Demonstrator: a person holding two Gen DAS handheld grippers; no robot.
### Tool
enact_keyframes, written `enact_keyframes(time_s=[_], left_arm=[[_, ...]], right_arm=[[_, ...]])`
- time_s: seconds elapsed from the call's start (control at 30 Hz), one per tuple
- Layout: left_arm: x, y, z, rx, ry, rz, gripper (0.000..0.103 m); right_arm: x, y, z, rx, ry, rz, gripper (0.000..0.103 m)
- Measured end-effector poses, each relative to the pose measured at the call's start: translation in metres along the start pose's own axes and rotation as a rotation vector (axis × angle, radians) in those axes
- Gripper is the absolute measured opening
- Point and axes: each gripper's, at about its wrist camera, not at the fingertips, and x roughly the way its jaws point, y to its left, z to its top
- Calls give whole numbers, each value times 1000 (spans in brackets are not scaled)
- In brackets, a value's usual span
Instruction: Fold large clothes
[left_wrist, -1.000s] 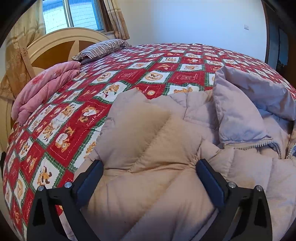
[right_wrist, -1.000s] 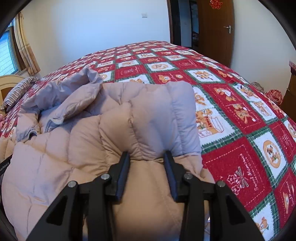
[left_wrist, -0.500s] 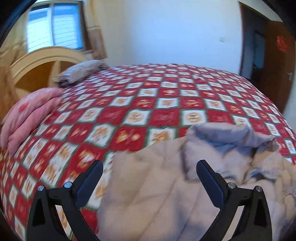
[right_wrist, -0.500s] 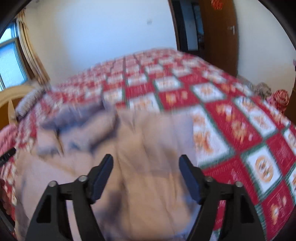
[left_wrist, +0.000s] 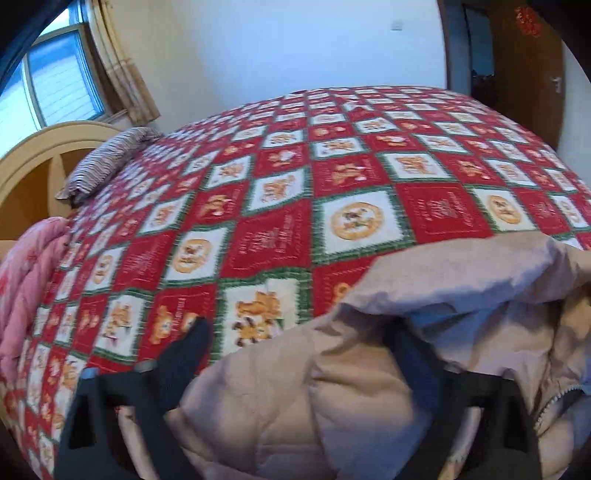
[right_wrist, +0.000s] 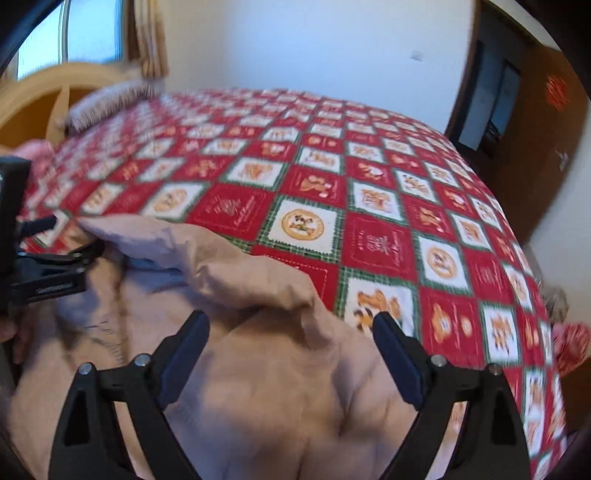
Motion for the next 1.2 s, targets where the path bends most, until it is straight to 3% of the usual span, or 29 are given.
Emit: enact_keyframes(time_s=[0.03,0.07,0.1,0.2,0.27,0.37,0.47,0.53,0.6,0.63,0.77,0.8,0.83,0.97,1.2], left_arm=[[0,0,-2,6,10,-35,67],[-4,1,-4,5,16,-72,59],[-8,2,-6,4,12,-100,55],[-27,9,-10,12,-17,-172,31],[-39,14,-15,14,-32,-216,23],[-51,20,-23,6,-56,-242,23],[-72,33,-22,-63,-115,-212,24],[-81,49,-15,-156,-135,-238,35],[-86,58,-8,-223,-168,-228,87],[-86,59,-3,-247,-193,-195,93],[-62,46,23,-262,-189,-137,94],[-54,37,28,-227,-181,-82,94],[-41,26,30,-189,-139,-14,94],[1,7,5,-126,20,66,94],[9,6,-20,-115,33,56,94]], right_arm=[[12,2,2,-18,32,8,56],[15,3,1,-27,56,23,37],[22,5,0,-40,87,24,11],[13,5,-8,-65,49,20,8],[0,4,-16,-67,21,26,7],[-13,7,-26,-87,-14,32,5],[-13,13,-36,-112,-12,27,5],[-9,17,-38,-139,-11,0,5],[-5,17,-39,-134,-7,-3,5],[-4,16,-40,-130,-9,-3,5],[-11,14,-43,-115,-28,15,5],[-12,14,-45,-116,-28,14,5],[-12,13,-48,-118,-28,9,4],[-9,6,-56,-99,-16,0,4],[-12,-3,-59,-60,-6,12,4]])
